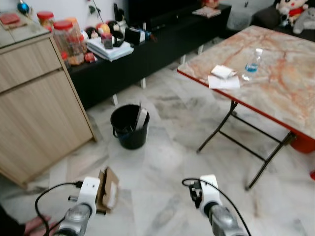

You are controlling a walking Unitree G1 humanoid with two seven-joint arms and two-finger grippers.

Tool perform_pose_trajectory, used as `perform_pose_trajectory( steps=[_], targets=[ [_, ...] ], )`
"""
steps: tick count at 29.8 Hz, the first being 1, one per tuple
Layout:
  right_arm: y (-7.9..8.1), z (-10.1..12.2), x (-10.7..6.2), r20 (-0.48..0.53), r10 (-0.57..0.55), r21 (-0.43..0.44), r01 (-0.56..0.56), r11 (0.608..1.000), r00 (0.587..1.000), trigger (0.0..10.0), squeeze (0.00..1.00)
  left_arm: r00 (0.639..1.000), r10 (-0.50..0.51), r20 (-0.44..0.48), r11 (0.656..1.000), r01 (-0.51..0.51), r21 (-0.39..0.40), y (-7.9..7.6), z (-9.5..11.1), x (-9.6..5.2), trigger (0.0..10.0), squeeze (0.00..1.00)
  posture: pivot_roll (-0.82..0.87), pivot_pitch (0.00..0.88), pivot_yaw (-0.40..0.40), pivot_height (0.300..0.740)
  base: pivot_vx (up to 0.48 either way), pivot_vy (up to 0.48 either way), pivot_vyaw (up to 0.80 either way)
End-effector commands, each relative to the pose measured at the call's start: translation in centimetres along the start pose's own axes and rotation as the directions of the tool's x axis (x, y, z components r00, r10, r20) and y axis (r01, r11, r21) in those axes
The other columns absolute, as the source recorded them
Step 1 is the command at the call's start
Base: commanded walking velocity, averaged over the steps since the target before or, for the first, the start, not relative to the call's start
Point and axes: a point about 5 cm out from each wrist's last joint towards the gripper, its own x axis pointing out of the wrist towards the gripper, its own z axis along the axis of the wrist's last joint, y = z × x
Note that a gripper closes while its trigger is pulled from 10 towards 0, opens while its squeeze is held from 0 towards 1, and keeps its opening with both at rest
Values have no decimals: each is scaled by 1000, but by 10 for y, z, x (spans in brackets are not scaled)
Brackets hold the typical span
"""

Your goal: Picking trash to rubbish bin

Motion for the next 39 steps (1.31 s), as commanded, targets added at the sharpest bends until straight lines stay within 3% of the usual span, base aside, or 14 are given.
perform_pose_trajectory(
  steps=[1, 25, 32, 35, 39],
  targets=[
    [5, 4, 1, 17, 7, 19, -7, 1000, 1000, 10000, 0, 1000, 27, -8, 1000, -27, 6, 10, 0, -1, 10000, 0, 144, 113, -13, 740, 352, 0, 0],
    [5, 3, 2, 5, -1, 25, 1, 1000, 1000, 10000, 0, 1000, 28, -8, 1000, -28, -6, 8, 1, 0, 10000, 0, 150, 137, -21, 740, 389, 0, 0],
    [-14, -13, -5, -76, -119, 2, 119, 993, 990, 10000, 0, 1000, 28, -11, 1000, -28, -8, 7, 0, 0, 10000, 0, 152, 138, -24, 740, 480, 0, 0],
    [-21, -25, -9, -122, -151, 44, 157, 987, 981, 10000, 0, 1000, 29, -10, 1000, -29, -12, 6, -1, 0, 10000, 0, 154, 139, -27, 740, 480, 0, 0],
    [-17, -27, -10, -124, -134, 15, 136, 991, 983, 10000, 0, 999, 30, -15, 999, -31, -16, 7, -3, -1, 10000, 0, 150, 140, -29, 740, 449, 0, 0]
  ],
)
